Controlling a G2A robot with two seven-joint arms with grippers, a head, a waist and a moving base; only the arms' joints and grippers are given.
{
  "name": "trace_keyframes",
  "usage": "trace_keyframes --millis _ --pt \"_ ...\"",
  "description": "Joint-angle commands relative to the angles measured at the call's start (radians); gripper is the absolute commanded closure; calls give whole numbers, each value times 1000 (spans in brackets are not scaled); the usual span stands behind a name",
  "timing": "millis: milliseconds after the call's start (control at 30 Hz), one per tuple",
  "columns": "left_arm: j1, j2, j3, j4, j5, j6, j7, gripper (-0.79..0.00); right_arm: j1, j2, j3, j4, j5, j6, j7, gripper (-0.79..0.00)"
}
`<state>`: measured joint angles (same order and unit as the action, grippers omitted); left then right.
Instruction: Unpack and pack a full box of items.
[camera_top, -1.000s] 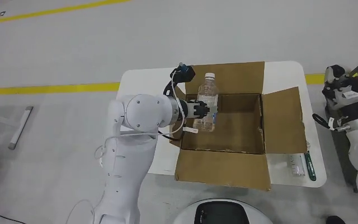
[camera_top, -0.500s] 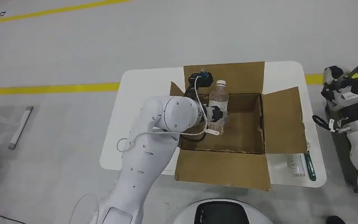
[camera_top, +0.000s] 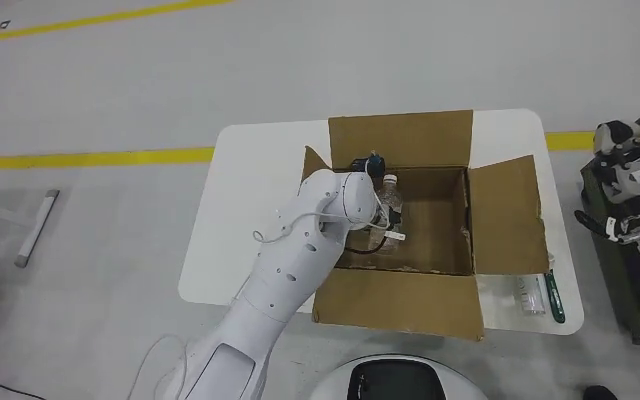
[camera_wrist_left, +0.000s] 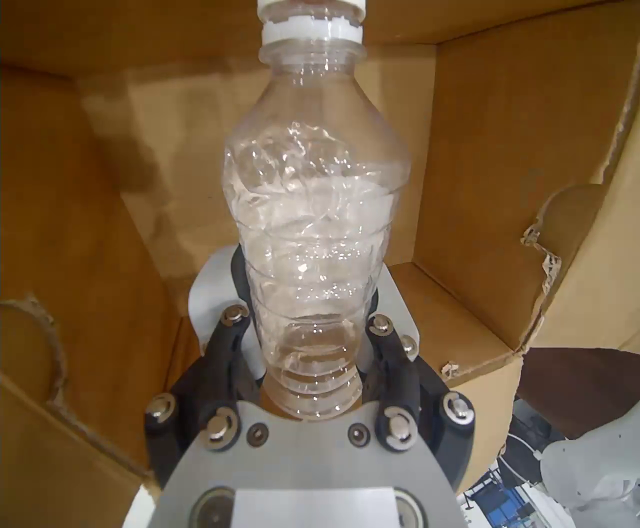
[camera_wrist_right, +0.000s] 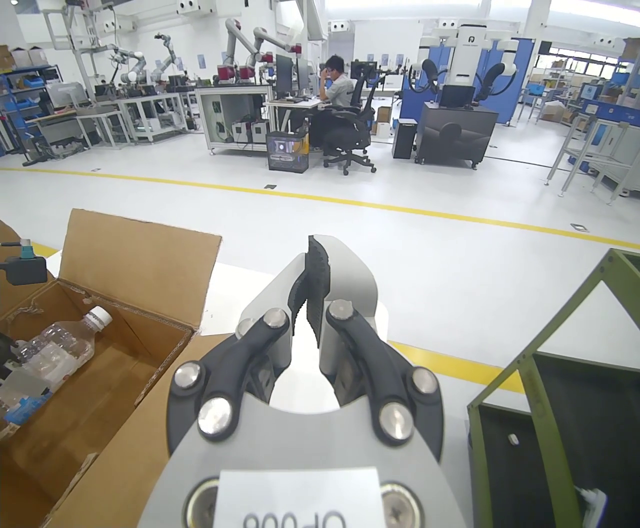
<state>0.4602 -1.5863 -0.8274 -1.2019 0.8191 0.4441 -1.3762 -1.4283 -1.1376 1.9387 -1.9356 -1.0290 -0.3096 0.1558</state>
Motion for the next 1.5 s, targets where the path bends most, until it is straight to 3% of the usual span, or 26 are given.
trace_keyframes --millis 0,333,600,967,1067,1133,1167,1233,1467 --pt "0 0 0 0 0 0 0 0 1 1 2 3 5 -5 0 0" --pt "0 0 0 0 0 0 0 0 25 7 -16 14 12 -36 4 0" --pt "46 -4 15 -3 -12 23 24 0 28 10 -27 22 5 -44 0 0" --pt "7 -39 92 159 67 71 71 0 -3 14 -9 6 13 -43 -1 0" --pt "-3 -51 105 204 66 78 78 -299 -10 14 -9 -2 15 -41 -1 0" --pt "-9 -57 112 224 69 83 83 -320 -13 15 -9 -4 16 -40 -1 0" --pt "-12 -60 115 236 73 85 85 -388 -14 15 -9 -6 16 -40 -1 0" --pt "-21 -66 113 249 72 90 90 -785 -17 15 -7 -11 16 -37 -2 0" --pt "-26 -70 102 225 94 84 84 -785 -25 17 -5 -16 16 -39 -4 0"
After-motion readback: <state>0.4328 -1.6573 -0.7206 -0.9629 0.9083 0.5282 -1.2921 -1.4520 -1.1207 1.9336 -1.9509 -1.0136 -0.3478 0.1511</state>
